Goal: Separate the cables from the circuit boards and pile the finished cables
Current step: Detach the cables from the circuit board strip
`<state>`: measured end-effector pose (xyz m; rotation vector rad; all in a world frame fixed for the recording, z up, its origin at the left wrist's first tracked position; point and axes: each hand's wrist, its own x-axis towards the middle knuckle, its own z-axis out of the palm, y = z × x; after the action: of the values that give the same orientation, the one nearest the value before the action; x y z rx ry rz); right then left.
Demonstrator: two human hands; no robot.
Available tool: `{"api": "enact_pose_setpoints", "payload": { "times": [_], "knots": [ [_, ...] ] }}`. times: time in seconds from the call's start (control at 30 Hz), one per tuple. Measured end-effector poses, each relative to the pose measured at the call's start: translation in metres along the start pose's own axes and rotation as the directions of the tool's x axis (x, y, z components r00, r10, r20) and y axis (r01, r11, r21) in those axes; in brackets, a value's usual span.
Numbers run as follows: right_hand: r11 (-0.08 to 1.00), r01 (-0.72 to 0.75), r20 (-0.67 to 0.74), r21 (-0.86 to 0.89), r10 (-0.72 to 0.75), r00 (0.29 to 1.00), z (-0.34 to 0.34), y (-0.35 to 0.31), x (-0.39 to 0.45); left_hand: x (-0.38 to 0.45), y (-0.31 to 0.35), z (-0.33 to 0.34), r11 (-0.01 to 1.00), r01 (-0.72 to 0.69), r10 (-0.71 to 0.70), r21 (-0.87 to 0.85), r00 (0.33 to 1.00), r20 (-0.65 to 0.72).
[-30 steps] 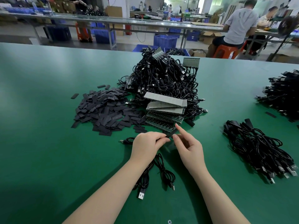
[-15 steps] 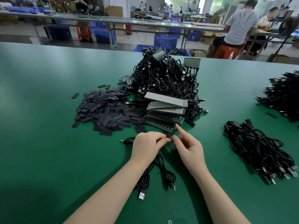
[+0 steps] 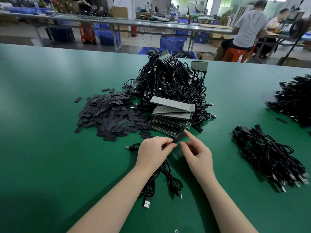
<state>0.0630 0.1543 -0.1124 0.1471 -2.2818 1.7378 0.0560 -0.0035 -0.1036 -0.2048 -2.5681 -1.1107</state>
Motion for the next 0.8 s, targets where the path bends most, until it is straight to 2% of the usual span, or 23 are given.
{"api": "enact_pose_setpoints", "payload": {
  "times": [0.17,0.5,0.8],
  "knots": [
    [1.0,0.024,-0.042,-0.001,-0.024,0.999,0.0006,0.0001,-0.0036,-0.0005,0.0021,0.0004,1.0,-0.017,0.017,0.018,1.0,-0.015],
    [0.999,0.016,0.023,-0.047,-0.015,1.0,0.0003,-0.0016,-0.0026,0.0002,-0.0014,-0.0019,1.0,0.013,-0.013,0.022,1.0,0.014],
    [0.999,-0.011,-0.003,0.039,0.011,1.0,-0.0005,-0.001,-0.0031,0.0001,-0.0002,-0.0005,1.0,0.02,-0.02,0.012,0.999,0.034]
  ]
}}
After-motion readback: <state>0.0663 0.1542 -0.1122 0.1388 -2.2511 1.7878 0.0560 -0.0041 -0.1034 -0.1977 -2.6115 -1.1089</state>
